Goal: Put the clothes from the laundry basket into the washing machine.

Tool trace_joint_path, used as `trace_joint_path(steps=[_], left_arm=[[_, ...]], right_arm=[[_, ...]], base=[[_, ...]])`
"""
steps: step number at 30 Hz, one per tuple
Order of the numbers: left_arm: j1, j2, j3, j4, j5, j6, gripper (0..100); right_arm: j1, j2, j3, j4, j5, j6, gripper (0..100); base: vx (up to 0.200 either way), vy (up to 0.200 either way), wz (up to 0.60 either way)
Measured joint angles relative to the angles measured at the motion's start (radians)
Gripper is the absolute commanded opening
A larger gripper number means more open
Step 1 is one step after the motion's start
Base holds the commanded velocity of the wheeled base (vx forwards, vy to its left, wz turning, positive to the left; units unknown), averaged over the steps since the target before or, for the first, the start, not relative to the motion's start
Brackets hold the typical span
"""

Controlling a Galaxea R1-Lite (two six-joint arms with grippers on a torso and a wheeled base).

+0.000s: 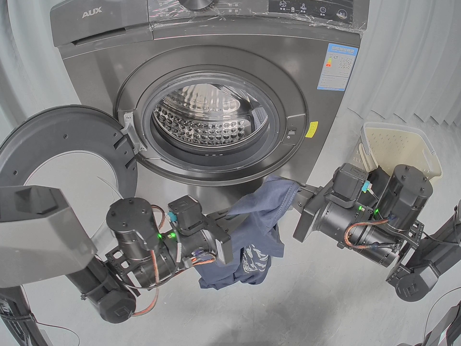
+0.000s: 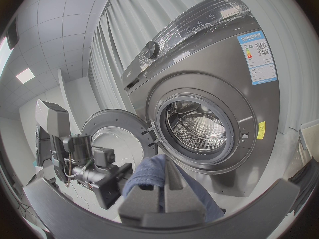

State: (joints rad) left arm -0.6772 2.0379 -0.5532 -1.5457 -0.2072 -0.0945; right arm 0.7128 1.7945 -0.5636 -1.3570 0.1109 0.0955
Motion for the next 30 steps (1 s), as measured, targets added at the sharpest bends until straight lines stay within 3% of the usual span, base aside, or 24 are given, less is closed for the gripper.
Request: trace_joint_path(steps=[2,3,8,11,17,20,24,30], left_arm=[[0.005,-0.051,0.041,0.002,-0.020,0.007,0],[0.007,-0.077,0.063,0.003,-0.033,0.010,0],[0.033,-0.223,0.179,0.003,-0.120,0.017,0],[0.055,-0.301,0.220,-0.001,-0.150,0.008,0],[0.077,-0.400,0.241,-0.003,-0.164,-0.061,0],[0.082,-0.433,0.222,-0.003,-0.166,-0.082,0],[0.085,-0.462,0.192,-0.003,-0.165,-0.097,0],[0.087,-0.505,0.163,-0.002,-0.167,-0.146,0]], right_arm=[[0.000,-0.003,0.011,0.000,0.000,0.002,0],[0.000,-0.005,0.017,0.000,0.001,0.003,100],[0.003,-0.018,0.062,-0.003,0.007,0.006,100],[0.008,-0.035,0.106,-0.003,0.012,0.007,100],[-0.002,-0.060,0.224,0.002,0.030,0.002,100],[-0.013,-0.056,0.276,0.002,0.033,-0.002,100],[-0.022,-0.029,0.294,0.000,0.033,-0.004,100],[-0.033,0.044,0.272,-0.001,0.033,-0.005,100]], base=[[0.000,0.000,0.00],[0.000,0.000,0.00],[0.000,0.000,0.00],[0.000,0.000,0.00],[0.000,0.000,0.00],[0.000,0.000,0.00],[0.000,0.000,0.00],[0.000,0.000,0.00]])
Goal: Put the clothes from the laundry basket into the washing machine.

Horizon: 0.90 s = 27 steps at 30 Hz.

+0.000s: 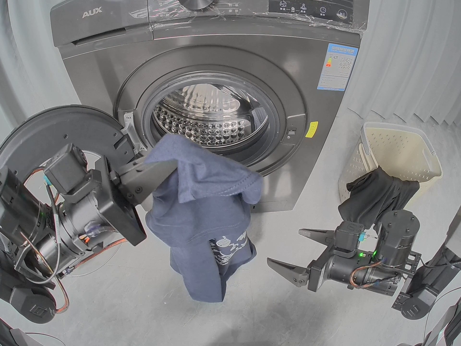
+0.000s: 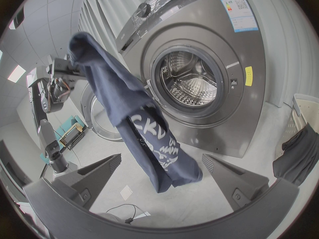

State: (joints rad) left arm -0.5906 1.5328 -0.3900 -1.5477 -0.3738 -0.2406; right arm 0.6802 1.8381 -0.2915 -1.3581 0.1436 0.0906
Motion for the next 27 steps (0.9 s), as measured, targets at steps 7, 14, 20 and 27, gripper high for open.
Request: trace_joint_path(steps=[7,14,20,27], left_arm=[[0.000,-0.033,-0.008,0.001,-0.006,-0.022,0],[-0.001,-0.044,-0.001,0.000,-0.014,-0.025,0],[-0.002,-0.048,0.005,0.000,-0.021,-0.026,0],[-0.002,-0.048,0.006,0.000,-0.022,-0.026,0]], right_arm=[[-0.052,0.107,-0.129,0.000,-0.004,0.000,100],[-0.140,0.214,-0.301,0.021,-0.007,-0.001,100],[-0.160,0.323,-0.430,0.038,-0.010,-0.005,100],[-0.100,0.411,-0.484,0.035,-0.011,-0.006,100]], base=[[0.000,0.000,0.00],[0.000,0.000,0.00],[0.000,0.000,0.00],[0.000,0.000,0.00]])
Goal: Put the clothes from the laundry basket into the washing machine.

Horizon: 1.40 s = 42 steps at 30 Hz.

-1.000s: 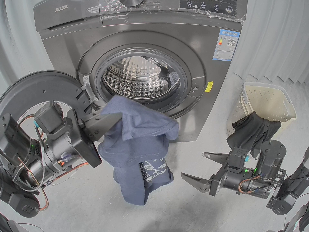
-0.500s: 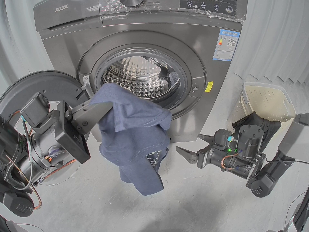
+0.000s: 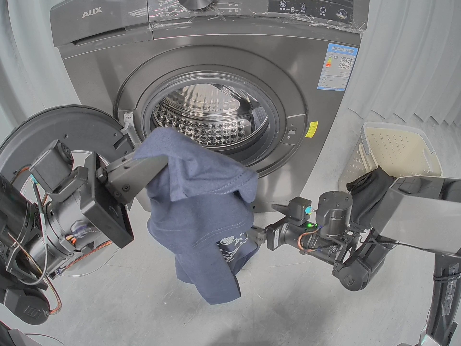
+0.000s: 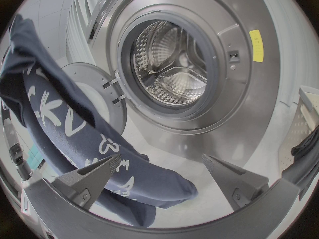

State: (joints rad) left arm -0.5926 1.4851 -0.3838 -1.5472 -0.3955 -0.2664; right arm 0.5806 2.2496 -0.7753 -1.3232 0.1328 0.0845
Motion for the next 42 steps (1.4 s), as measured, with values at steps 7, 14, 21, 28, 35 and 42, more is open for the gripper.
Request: trace_joint_path(steps=[7,14,21,28,35,42], left_arm=[[0.001,0.001,-0.001,0.000,0.000,-0.001,0],[0.002,0.000,-0.003,0.000,0.000,-0.007,0],[0.003,0.000,-0.005,0.000,0.000,-0.008,0],[0.021,-0.003,-0.007,0.000,-0.006,-0.008,0],[0.024,-0.011,-0.003,0.000,-0.010,-0.013,0],[0.025,-0.014,-0.003,0.000,-0.010,-0.014,0]], right_arm=[[0.109,0.026,0.023,-0.009,0.011,0.001,100],[0.178,0.047,0.037,-0.020,0.011,0.007,100],[0.190,0.063,0.045,-0.032,0.011,0.012,100],[0.195,0.071,0.040,-0.037,-0.009,0.016,100],[0.161,0.081,0.011,-0.028,-0.041,0.022,100],[0.087,0.075,0.009,-0.027,-0.041,0.022,100]], base=[[0.000,0.000,0.00],[0.000,0.000,0.00],[0.000,0.000,0.00],[0.000,0.000,0.00],[0.000,0.000,0.00],[0.000,0.000,0.00]])
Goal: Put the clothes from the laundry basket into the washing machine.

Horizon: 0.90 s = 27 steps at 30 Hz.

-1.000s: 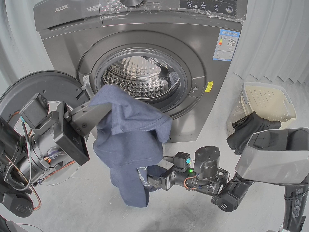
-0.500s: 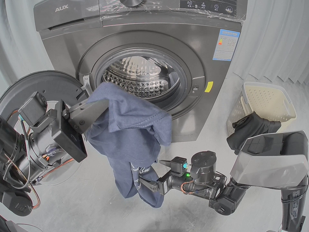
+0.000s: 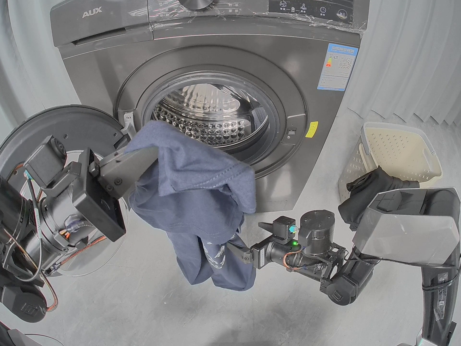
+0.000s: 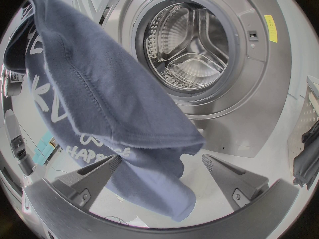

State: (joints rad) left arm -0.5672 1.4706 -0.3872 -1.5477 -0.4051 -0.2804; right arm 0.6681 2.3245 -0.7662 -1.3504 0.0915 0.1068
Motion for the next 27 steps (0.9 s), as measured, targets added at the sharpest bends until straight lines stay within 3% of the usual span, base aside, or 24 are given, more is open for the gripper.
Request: trace_joint_path(steps=[11,27], left_arm=[[0.000,-0.001,-0.001,0.000,0.000,0.000,0],[-0.007,-0.010,0.005,0.000,-0.012,0.000,0]], right_arm=[[-0.078,-0.023,0.018,0.009,0.008,-0.007,100],[-0.095,0.079,-0.197,0.069,-0.012,-0.016,100]], base=[[0.000,0.000,0.00],[0.000,0.000,0.00]])
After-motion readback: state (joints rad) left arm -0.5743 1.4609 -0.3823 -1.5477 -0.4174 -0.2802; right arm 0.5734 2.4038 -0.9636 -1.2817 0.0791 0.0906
